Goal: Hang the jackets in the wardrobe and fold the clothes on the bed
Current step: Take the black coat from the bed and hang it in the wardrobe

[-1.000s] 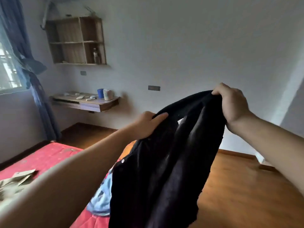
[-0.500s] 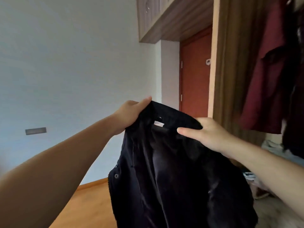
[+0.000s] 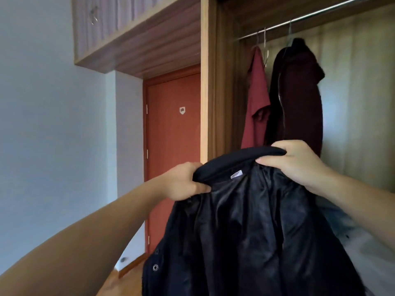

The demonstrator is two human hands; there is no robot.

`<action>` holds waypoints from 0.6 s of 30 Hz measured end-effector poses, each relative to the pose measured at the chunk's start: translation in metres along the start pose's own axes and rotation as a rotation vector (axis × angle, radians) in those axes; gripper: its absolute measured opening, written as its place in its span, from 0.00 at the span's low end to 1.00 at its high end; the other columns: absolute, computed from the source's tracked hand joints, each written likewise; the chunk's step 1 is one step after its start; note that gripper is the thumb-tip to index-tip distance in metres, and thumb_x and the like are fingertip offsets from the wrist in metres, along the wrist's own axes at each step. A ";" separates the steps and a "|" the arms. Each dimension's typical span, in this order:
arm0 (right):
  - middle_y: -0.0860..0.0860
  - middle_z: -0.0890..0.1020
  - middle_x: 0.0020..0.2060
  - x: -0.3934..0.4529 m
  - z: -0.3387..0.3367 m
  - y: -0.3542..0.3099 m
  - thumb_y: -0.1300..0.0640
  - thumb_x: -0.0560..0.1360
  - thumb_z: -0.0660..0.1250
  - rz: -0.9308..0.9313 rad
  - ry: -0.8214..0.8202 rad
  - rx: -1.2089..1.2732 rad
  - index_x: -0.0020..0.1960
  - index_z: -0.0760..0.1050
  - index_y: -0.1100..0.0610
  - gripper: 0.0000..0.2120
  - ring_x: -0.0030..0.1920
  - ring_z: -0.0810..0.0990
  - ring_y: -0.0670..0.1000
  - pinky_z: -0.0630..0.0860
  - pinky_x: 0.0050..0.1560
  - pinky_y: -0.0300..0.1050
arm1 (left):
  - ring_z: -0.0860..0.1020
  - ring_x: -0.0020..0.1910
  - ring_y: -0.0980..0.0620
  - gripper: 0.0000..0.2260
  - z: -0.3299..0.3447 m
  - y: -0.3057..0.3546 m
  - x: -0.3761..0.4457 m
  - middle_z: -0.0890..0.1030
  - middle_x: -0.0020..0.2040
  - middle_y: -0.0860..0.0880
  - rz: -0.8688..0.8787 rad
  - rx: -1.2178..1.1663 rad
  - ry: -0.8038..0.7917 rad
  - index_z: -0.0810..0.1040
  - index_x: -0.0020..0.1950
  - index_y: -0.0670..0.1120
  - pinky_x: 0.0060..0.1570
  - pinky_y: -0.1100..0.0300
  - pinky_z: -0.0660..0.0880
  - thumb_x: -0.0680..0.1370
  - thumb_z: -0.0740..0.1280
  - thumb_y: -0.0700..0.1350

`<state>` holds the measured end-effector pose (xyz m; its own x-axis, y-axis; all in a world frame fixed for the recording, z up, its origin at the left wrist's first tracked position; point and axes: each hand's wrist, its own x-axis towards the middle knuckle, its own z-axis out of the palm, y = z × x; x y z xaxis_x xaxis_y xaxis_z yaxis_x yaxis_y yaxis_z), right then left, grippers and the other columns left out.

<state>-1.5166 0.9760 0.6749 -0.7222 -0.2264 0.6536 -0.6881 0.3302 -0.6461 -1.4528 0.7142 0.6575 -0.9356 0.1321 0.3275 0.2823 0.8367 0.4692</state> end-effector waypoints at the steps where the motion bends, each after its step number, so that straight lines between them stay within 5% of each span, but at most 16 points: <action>1: 0.54 0.81 0.30 0.004 -0.005 -0.002 0.54 0.67 0.77 -0.005 0.043 -0.048 0.36 0.81 0.58 0.08 0.31 0.77 0.44 0.68 0.30 0.36 | 0.82 0.47 0.51 0.10 0.004 -0.001 0.012 0.83 0.50 0.51 0.049 0.041 0.035 0.77 0.57 0.48 0.49 0.57 0.78 0.75 0.69 0.46; 4: 0.49 0.77 0.25 0.008 -0.027 -0.007 0.54 0.66 0.76 0.008 0.161 -0.171 0.33 0.80 0.56 0.08 0.28 0.75 0.43 0.66 0.27 0.34 | 0.79 0.45 0.50 0.05 0.016 0.007 0.041 0.81 0.44 0.51 0.203 0.103 0.156 0.75 0.49 0.49 0.45 0.58 0.75 0.75 0.66 0.44; 7: 0.61 0.82 0.38 0.008 -0.054 -0.012 0.53 0.67 0.76 0.065 0.256 -0.243 0.41 0.80 0.64 0.14 0.37 0.81 0.55 0.76 0.39 0.48 | 0.78 0.41 0.50 0.04 0.024 0.023 0.065 0.79 0.39 0.53 0.296 0.060 0.206 0.71 0.43 0.51 0.44 0.53 0.76 0.73 0.65 0.43; 12: 0.60 0.84 0.40 0.003 -0.086 -0.021 0.53 0.67 0.76 0.149 0.363 -0.256 0.42 0.83 0.60 0.11 0.43 0.84 0.60 0.80 0.47 0.56 | 0.79 0.43 0.47 0.05 0.044 0.028 0.097 0.81 0.43 0.53 0.367 0.152 0.436 0.72 0.50 0.54 0.41 0.53 0.75 0.77 0.64 0.52; 18: 0.59 0.85 0.39 0.019 -0.102 -0.002 0.50 0.68 0.76 0.187 0.359 -0.281 0.41 0.83 0.60 0.13 0.42 0.84 0.59 0.80 0.47 0.56 | 0.78 0.36 0.62 0.07 0.044 0.034 0.134 0.81 0.34 0.57 0.380 -0.251 0.416 0.78 0.40 0.52 0.35 0.66 0.70 0.77 0.68 0.50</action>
<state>-1.5217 1.0645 0.7292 -0.7280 0.1747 0.6629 -0.4677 0.5803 -0.6667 -1.5777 0.7835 0.6807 -0.6132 0.1354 0.7782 0.6681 0.6145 0.4195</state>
